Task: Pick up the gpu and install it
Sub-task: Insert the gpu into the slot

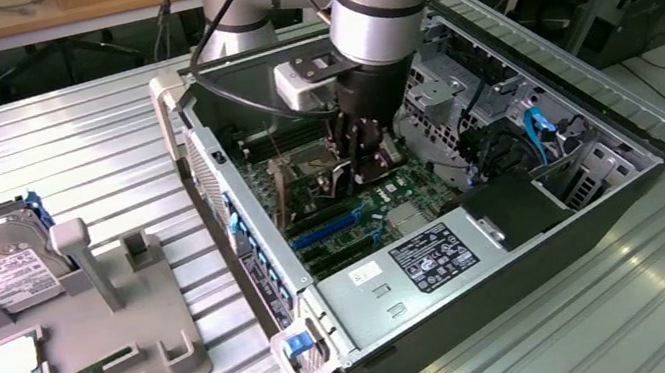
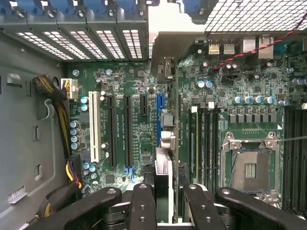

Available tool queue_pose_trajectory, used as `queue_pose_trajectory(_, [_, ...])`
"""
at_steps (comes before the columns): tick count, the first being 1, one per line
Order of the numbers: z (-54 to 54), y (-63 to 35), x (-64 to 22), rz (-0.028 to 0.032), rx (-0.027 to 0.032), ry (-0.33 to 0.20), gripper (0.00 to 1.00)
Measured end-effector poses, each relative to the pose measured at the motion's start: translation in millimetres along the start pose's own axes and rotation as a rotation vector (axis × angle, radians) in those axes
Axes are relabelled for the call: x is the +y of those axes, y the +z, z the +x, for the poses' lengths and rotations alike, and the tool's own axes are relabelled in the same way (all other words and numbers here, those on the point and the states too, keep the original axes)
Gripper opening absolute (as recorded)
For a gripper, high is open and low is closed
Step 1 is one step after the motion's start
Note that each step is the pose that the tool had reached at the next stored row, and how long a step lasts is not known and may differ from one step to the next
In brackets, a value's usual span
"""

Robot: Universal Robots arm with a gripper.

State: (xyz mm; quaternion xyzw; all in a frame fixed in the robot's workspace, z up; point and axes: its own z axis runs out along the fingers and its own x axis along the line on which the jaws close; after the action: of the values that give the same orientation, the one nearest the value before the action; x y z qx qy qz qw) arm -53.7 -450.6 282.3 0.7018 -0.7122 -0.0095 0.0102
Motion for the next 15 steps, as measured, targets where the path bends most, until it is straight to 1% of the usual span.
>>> queue_pose_trajectory(7, [0.1, 1.4, 0.7, 0.0005, 0.0000, -0.001, 0.28])
queue_pose_trajectory(12, [2.5, 1.6, 0.8, 0.0004, 0.0003, -0.001, 0.28])
queue_pose_trajectory(15, [2.6, 2.7, 3.5, 0.0005, 0.0000, -0.001, 0.28])
